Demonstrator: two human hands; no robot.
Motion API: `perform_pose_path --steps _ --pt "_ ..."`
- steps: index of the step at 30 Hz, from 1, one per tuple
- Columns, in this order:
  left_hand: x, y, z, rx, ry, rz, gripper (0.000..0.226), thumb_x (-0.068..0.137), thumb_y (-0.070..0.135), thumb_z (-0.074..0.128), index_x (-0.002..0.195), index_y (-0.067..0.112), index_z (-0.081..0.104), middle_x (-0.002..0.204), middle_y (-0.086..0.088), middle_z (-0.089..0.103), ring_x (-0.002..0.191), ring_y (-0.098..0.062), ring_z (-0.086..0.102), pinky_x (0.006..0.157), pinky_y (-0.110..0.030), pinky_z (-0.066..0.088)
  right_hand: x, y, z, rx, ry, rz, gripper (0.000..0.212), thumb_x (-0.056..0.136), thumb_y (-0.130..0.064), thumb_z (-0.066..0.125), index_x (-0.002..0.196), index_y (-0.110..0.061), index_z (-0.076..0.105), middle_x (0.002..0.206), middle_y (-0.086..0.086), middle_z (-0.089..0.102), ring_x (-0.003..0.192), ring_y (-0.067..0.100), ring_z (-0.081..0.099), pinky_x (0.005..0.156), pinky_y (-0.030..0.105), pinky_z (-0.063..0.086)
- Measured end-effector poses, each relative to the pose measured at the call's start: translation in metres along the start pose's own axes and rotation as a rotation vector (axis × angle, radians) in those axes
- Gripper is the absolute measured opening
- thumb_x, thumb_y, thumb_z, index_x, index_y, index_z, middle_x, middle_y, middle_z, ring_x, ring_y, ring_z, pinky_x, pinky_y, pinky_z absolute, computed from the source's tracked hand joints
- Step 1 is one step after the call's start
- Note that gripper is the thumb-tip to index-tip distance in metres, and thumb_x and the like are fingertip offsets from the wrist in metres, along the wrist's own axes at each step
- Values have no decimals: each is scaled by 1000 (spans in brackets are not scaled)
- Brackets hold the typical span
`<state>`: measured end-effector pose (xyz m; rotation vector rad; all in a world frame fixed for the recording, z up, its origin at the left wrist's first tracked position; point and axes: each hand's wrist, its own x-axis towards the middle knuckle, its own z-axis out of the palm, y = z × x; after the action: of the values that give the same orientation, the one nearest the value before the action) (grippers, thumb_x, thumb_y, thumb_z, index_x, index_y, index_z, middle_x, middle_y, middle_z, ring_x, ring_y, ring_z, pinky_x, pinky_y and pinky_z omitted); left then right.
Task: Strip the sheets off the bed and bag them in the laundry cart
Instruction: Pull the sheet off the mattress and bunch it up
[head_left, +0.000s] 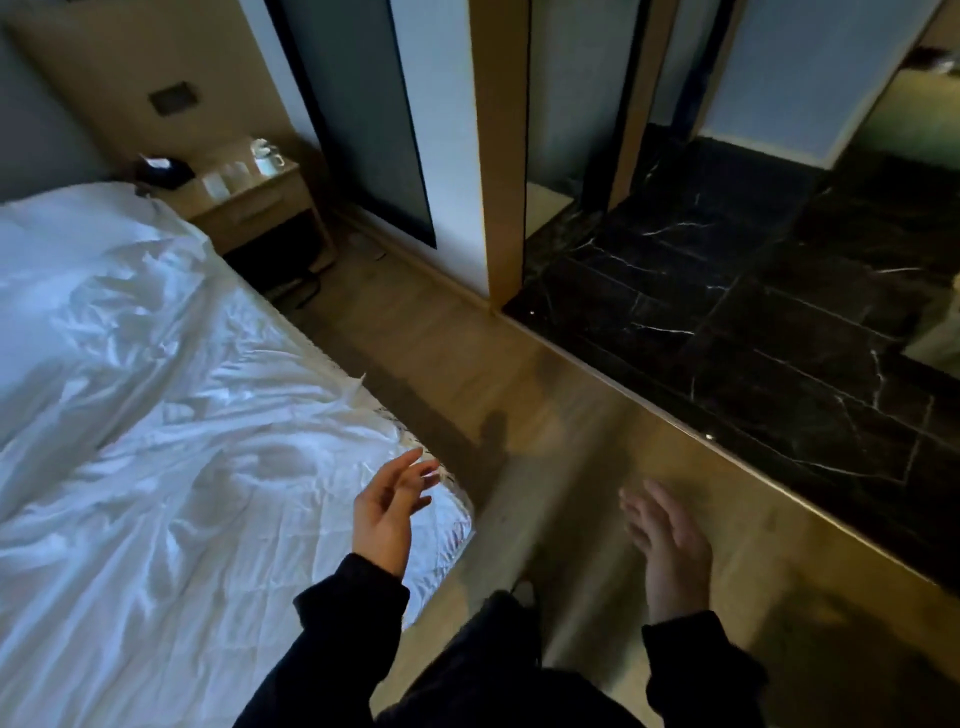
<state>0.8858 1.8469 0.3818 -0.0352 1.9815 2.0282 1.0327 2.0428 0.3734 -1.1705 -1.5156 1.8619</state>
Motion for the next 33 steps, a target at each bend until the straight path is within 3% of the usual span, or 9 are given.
perform_pose_path --steps 4,8,12,20,23,27,30,33 --pt "97 1 39 -70 77 32 17 89 11 58 104 16 66 98 -10 71 92 -25 67 83 -39 51 103 -23 40 -59 -59 3 33 98 -15 49 130 -12 53 113 6 66 110 17 60 97 33 45" --pt "202 11 83 -104 85 35 21 94 0 51 109 8 62 86 0 73 78 -10 69 72 -26 53 203 -67 84 -101 -93 8 32 98 -16 49 129 -14 54 113 3 66 108 10 60 99 33 44" --pt "289 38 112 -94 84 50 32 78 26 58 108 17 62 91 1 75 84 -12 70 70 -19 54 290 -109 133 -119 -140 -11 29 96 -22 53 126 -21 56 113 -2 67 108 7 61 97 31 46" --pt "433 73 120 -118 331 82 32 77 28 60 108 18 64 99 -7 73 89 -17 69 75 -26 56 449 -140 271 -156 -358 -26 25 98 -11 47 119 -17 58 110 1 68 107 11 62 95 29 48" --pt "493 88 121 -122 437 92 41 69 38 64 106 21 65 98 -6 73 92 -20 68 78 -32 55 511 -150 330 -162 -442 -30 24 98 -9 48 119 -15 59 108 4 69 107 14 63 95 34 48" --pt "566 119 114 -105 587 112 34 77 33 61 108 21 64 101 -8 72 94 -24 68 81 -38 55 587 -176 420 -149 -563 -21 25 98 -9 48 120 -12 60 108 5 70 108 16 64 95 34 48" --pt "612 146 103 -117 680 128 45 74 43 61 112 19 62 107 -12 70 100 -29 66 85 -41 54 626 -198 494 -154 -684 -9 25 98 -12 50 120 -13 60 106 3 71 106 14 65 96 37 49" --pt "649 156 92 -172 790 121 39 79 28 59 116 13 60 109 -18 67 102 -33 64 87 -42 51 652 -206 562 -197 -810 3 24 98 -14 50 120 -14 60 107 3 71 106 13 65 97 38 49"
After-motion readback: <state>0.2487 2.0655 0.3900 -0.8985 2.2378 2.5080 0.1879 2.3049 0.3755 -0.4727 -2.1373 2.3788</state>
